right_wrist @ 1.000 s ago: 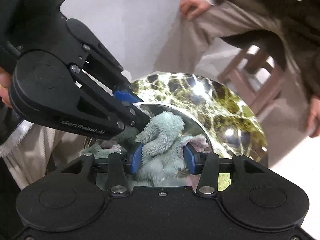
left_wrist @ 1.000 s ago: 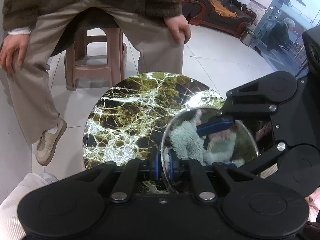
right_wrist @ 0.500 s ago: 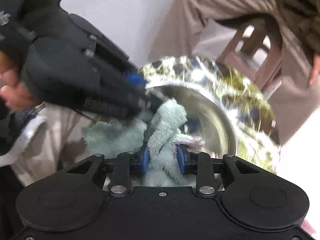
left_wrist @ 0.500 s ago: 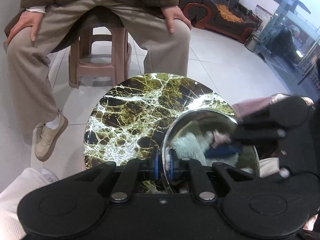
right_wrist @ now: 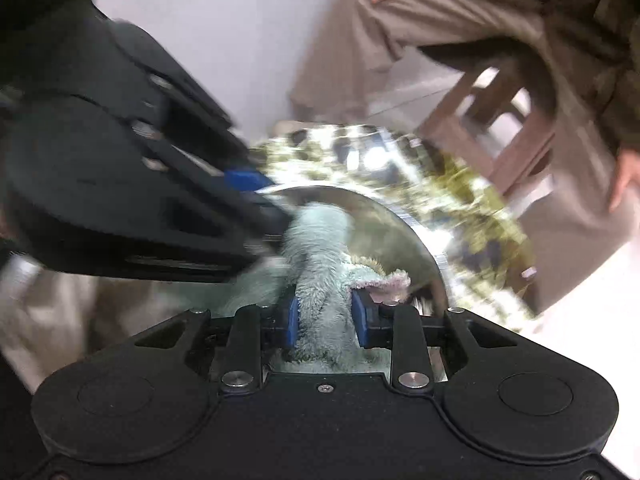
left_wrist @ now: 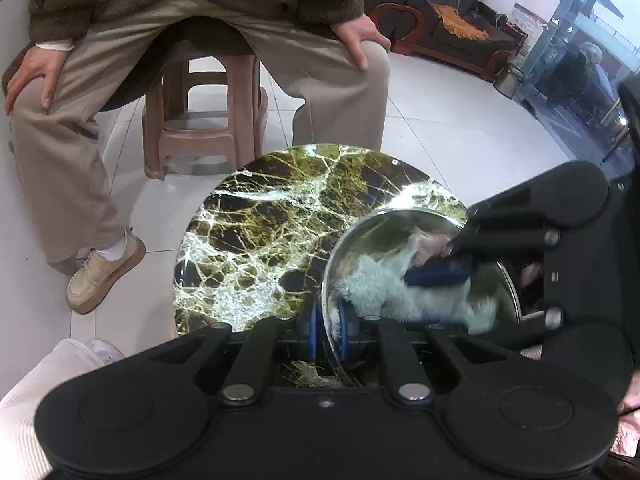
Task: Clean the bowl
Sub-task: 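Hold the bowl rim with the left gripper while the right gripper sweeps the towel along the wall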
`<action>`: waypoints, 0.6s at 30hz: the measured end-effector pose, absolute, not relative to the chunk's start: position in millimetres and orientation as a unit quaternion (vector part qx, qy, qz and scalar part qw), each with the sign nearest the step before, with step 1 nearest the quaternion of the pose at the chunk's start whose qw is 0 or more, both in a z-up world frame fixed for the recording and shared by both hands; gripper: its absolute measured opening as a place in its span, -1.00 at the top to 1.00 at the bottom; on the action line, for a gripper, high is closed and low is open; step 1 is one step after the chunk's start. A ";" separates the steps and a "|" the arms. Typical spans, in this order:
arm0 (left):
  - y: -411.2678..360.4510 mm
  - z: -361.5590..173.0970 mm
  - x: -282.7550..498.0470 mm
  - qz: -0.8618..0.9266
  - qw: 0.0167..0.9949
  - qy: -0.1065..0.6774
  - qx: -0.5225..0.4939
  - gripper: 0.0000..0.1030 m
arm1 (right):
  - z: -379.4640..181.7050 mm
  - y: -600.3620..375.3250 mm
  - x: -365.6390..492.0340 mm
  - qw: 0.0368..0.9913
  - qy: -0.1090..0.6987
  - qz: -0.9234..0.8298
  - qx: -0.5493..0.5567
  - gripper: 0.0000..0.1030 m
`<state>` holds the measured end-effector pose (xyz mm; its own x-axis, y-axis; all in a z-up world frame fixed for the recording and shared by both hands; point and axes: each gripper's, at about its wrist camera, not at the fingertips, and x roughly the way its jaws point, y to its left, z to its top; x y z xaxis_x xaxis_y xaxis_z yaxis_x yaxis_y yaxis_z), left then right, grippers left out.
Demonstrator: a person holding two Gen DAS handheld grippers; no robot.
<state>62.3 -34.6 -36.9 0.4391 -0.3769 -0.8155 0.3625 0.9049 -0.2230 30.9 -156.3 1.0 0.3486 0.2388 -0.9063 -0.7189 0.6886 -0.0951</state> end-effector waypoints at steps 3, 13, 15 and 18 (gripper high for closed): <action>-36.8 -37.6 62.7 -0.218 0.850 0.479 -0.002 0.80 | 1.1 -164.1 23.7 0.767 0.506 0.310 -0.246 0.49; -39.2 -41.0 64.6 -0.229 0.845 0.483 0.003 0.80 | -7.2 -154.0 53.5 0.758 0.511 0.332 -0.233 0.52; -38.9 -41.3 65.2 -0.230 0.844 0.484 0.003 0.80 | -6.6 -162.9 58.0 0.756 0.517 0.325 -0.234 0.52; -38.5 -41.9 66.0 -0.233 0.843 0.484 0.001 0.80 | -6.5 -166.6 48.8 0.742 0.533 0.332 -0.235 0.48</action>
